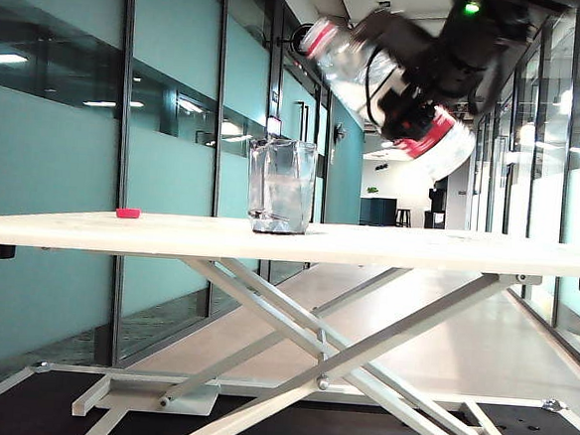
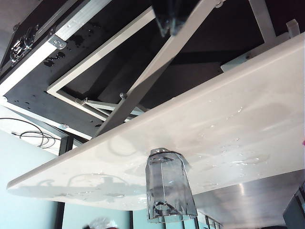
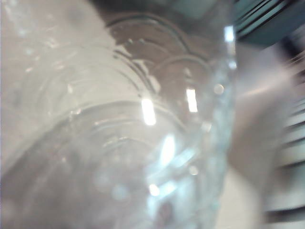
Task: Pick up the mineral water bottle on the table and pour water into the mug until it's half full.
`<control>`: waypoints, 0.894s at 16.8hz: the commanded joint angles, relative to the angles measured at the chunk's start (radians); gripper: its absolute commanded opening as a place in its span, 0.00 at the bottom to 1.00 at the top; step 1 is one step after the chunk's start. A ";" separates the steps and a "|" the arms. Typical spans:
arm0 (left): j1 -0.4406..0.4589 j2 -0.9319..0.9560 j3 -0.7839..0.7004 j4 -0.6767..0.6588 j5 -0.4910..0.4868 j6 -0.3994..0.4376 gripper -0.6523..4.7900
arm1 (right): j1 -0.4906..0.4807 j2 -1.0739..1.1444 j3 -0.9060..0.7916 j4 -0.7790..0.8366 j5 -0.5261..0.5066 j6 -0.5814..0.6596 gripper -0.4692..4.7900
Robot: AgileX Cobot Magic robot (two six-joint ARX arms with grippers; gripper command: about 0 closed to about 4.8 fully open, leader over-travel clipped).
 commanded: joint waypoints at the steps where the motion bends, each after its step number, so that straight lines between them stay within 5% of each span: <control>1: 0.001 0.001 0.001 -0.006 0.005 0.003 0.11 | -0.091 0.006 -0.006 0.095 -0.239 0.405 0.46; 4: 0.001 0.001 0.001 -0.006 0.005 0.003 0.11 | -0.168 0.071 -0.119 0.415 -0.428 0.655 0.46; 8: 0.001 0.001 0.001 -0.006 0.005 0.023 0.11 | -0.182 0.192 -0.217 0.687 -0.514 0.710 0.47; 9: 0.001 0.001 0.001 -0.006 0.005 0.023 0.11 | -0.180 0.211 -0.226 0.723 -0.528 0.711 0.51; 10: 0.001 0.001 0.001 -0.006 0.005 0.023 0.11 | -0.176 0.227 -0.233 0.740 -0.527 0.711 0.85; 11: 0.001 0.001 0.001 -0.006 0.005 0.024 0.11 | -0.176 0.227 -0.238 0.739 -0.525 0.711 1.00; 15: 0.001 0.001 0.001 -0.006 0.006 0.026 0.11 | -0.187 0.139 -0.315 0.743 -0.525 0.705 1.00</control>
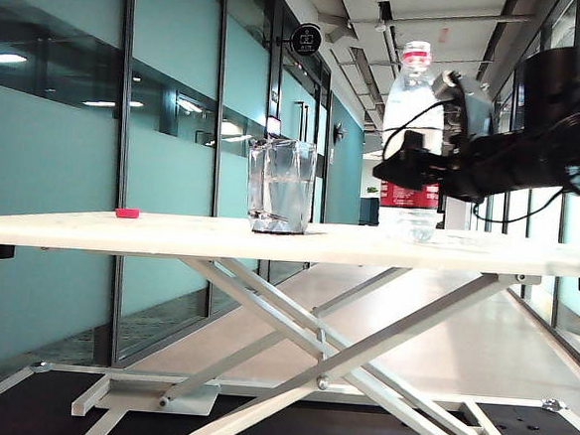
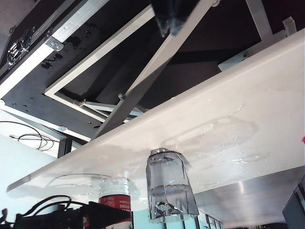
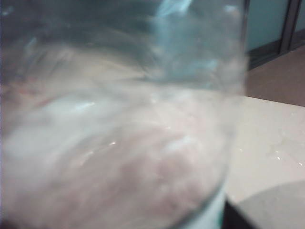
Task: Pick up the mineral water bottle on the table and pour water into the mug until it's half full.
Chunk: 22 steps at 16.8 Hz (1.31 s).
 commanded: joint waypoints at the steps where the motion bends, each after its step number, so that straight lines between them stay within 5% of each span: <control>1: 0.000 0.001 0.001 -0.006 0.005 0.003 0.11 | -0.011 -0.119 -0.084 0.023 -0.001 -0.010 1.00; 7: 0.001 0.001 0.001 -0.005 -0.053 0.004 0.11 | -0.014 -0.504 -0.392 -0.019 0.004 0.013 1.00; 8: 0.001 0.001 0.001 -0.005 -0.115 0.003 0.11 | -0.014 -0.610 -0.454 -0.089 0.002 0.023 0.77; 9: 0.001 0.001 0.001 -0.004 -0.185 0.003 0.11 | -0.015 -0.709 -0.508 -0.164 0.007 0.023 0.35; 10: 0.001 0.001 0.001 -0.002 -0.279 -0.010 0.11 | -0.015 -0.867 -0.588 -0.275 0.035 0.011 0.09; 18: 0.001 0.000 0.001 0.023 -0.355 -0.030 0.11 | -0.015 -1.582 -0.817 -0.737 0.382 0.011 0.08; 22: 0.001 0.000 0.001 0.089 -0.351 -0.031 0.11 | -0.017 -1.918 -0.877 -0.919 0.460 -0.015 0.08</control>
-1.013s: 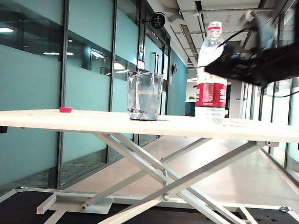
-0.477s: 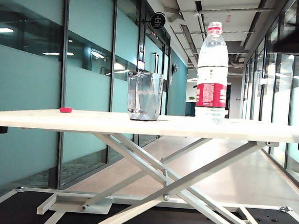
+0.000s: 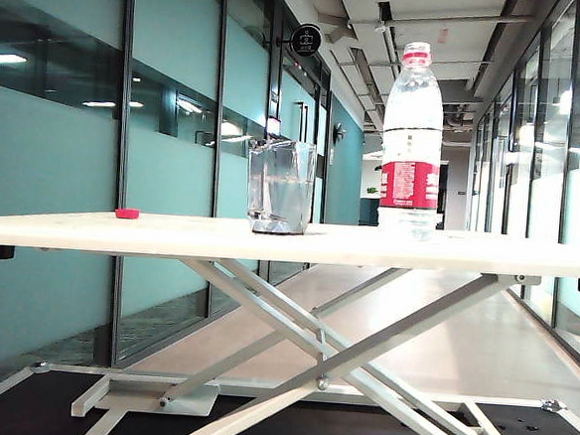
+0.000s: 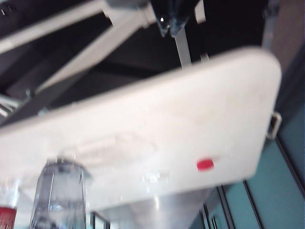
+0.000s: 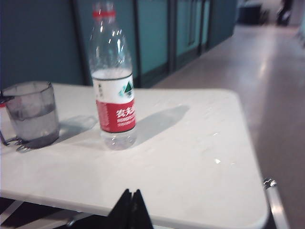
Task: Pick up the mineral water bottle on the table and pour water into the mug until it's half full.
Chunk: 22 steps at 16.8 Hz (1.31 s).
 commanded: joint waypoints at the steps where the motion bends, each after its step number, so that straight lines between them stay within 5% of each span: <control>1: 0.000 0.001 0.002 0.043 0.000 0.006 0.11 | -0.006 -0.098 -0.044 -0.041 0.060 -0.014 0.08; 10: 0.000 0.000 0.002 0.187 -0.097 0.039 0.11 | -0.237 -0.094 -0.132 0.140 0.022 0.001 0.08; 22: 0.000 0.000 0.002 0.177 -0.108 0.030 0.11 | -0.245 -0.094 -0.132 0.122 0.024 0.020 0.09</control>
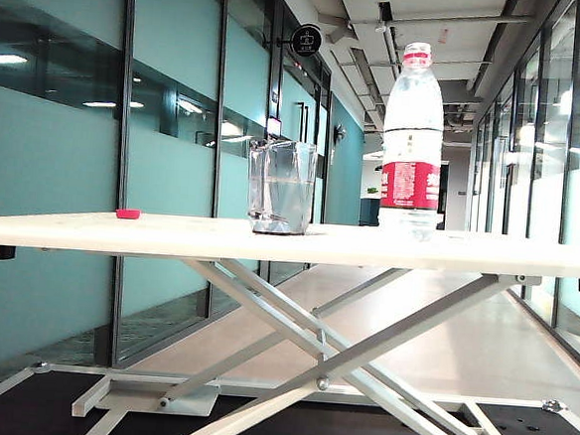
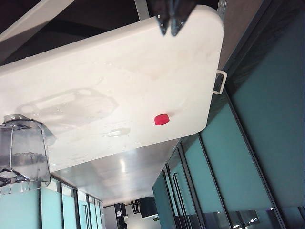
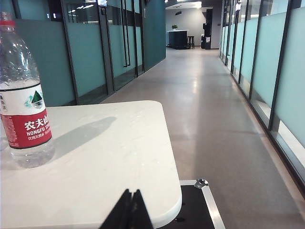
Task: Pick up the mineral water bottle on the table and pour water into the mug until it's half full.
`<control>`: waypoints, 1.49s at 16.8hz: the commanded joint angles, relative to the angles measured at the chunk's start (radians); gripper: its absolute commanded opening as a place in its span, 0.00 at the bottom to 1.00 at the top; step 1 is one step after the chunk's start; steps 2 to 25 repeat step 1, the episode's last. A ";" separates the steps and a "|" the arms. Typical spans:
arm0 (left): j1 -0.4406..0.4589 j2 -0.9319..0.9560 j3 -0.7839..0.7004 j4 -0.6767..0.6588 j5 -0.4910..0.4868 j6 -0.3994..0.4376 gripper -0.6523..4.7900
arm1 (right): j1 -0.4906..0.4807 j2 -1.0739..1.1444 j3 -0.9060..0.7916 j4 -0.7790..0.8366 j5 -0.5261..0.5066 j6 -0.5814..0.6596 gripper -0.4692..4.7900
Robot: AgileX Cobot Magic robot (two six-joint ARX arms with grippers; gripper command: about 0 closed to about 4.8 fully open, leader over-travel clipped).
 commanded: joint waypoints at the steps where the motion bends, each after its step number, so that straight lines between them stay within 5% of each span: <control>1: 0.000 0.001 0.002 0.009 0.001 -0.003 0.11 | 0.001 -0.001 -0.002 0.013 0.002 0.004 0.09; 25: 0.000 0.001 0.002 0.009 0.001 -0.003 0.11 | 0.001 -0.001 -0.002 0.013 0.002 0.004 0.09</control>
